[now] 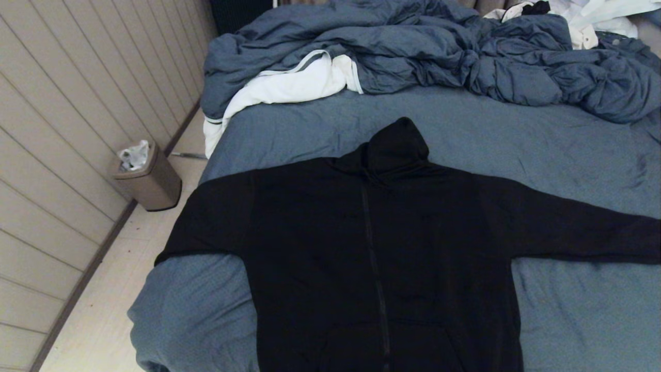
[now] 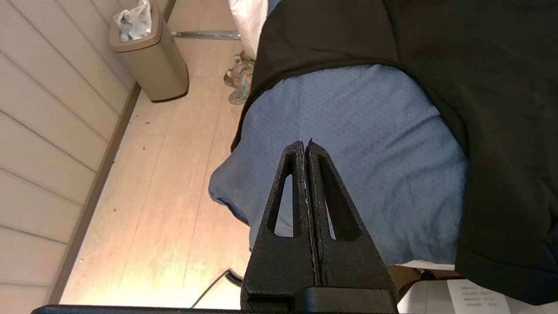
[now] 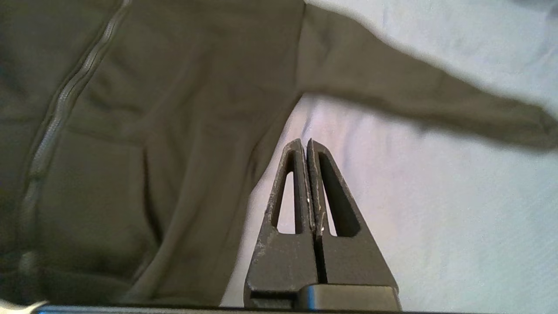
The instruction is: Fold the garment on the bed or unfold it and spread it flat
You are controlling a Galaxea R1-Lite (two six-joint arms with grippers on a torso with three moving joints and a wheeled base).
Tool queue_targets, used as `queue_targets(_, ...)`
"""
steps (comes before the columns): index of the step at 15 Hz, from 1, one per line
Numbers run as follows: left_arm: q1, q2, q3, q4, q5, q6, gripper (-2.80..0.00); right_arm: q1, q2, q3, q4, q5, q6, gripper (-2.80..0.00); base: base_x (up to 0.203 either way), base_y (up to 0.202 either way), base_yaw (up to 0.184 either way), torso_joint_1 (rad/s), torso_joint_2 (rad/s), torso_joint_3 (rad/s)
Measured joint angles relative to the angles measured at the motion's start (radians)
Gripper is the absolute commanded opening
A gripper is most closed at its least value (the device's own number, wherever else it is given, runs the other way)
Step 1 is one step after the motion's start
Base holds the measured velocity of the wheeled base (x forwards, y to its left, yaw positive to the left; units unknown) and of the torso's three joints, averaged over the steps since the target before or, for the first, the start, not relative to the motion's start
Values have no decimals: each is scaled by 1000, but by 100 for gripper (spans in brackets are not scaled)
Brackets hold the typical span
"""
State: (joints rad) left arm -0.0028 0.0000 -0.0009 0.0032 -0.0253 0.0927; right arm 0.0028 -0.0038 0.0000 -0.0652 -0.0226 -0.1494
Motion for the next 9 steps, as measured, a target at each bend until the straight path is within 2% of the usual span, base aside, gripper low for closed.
queue_targets(2,0,0,0,1,3,-3,-280,0,0,-2,51,3,91,-280,0,0,0,0,0,0)
queue_targets(3,0,0,0,3,7,-3,-280,0,0,-2,63,2,113,-280,0,0,0,0,0,0)
queue_targets(4,0,0,1,4,9,0,-280,0,0,-2,66,3,98,-280,0,0,0,0,0,0)
queue_targets(5,0,0,1,4,10,6,-280,0,0,-1,68,3,35,-280,0,0,0,0,0,0)
queue_targets(6,0,0,1,6,9,7,-280,0,0,-1,69,4,-73,-280,0,0,0,0,0,0)
queue_targets(9,0,0,1,6,10,2,-280,0,0,0,71,3,-523,-280,0,0,0,0,0,0)
